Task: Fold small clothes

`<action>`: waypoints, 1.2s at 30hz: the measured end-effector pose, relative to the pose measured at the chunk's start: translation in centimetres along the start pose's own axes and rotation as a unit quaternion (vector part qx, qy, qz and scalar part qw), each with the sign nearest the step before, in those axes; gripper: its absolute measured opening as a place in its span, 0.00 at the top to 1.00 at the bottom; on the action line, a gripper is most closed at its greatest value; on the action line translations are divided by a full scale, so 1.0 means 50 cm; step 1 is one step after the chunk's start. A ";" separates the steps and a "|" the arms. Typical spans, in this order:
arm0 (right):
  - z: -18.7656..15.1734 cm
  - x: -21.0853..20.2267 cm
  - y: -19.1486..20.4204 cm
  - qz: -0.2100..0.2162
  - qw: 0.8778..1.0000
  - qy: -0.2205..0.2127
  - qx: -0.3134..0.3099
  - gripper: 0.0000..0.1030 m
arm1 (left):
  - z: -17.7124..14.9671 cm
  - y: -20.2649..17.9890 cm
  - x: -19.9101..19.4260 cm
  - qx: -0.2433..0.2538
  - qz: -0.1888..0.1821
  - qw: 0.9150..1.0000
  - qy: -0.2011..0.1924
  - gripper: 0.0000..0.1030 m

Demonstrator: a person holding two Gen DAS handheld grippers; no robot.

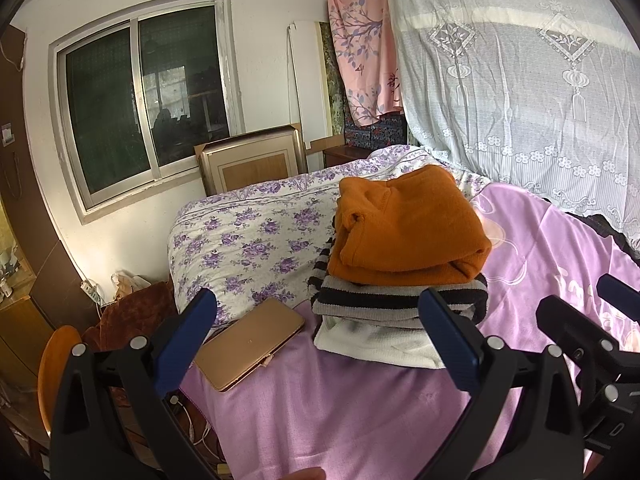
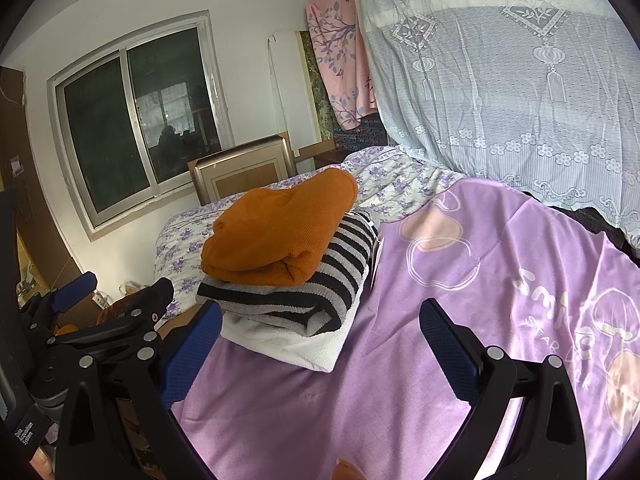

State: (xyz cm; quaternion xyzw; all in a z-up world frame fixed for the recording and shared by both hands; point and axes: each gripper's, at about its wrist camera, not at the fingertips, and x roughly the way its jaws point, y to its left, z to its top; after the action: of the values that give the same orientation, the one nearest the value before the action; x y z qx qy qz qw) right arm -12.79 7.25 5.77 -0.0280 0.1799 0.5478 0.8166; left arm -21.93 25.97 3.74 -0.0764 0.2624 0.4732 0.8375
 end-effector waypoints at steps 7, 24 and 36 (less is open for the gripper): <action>0.000 0.000 0.001 0.000 1.000 0.000 0.000 0.03 | 0.002 0.000 0.001 0.000 0.000 1.000 0.000 0.04; 0.000 0.001 0.001 -0.001 1.000 0.000 0.000 0.03 | 0.005 0.000 0.005 0.002 -0.001 1.000 0.000 0.04; -0.001 0.002 0.000 -0.001 1.000 0.000 -0.001 0.03 | 0.003 0.001 0.006 0.001 -0.002 1.000 0.001 0.04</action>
State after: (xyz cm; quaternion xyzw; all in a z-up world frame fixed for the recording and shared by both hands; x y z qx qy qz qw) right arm -12.77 7.34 5.71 -0.0289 0.1797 0.5469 0.8172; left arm -21.77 26.29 3.73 -0.0763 0.2639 0.4710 0.8383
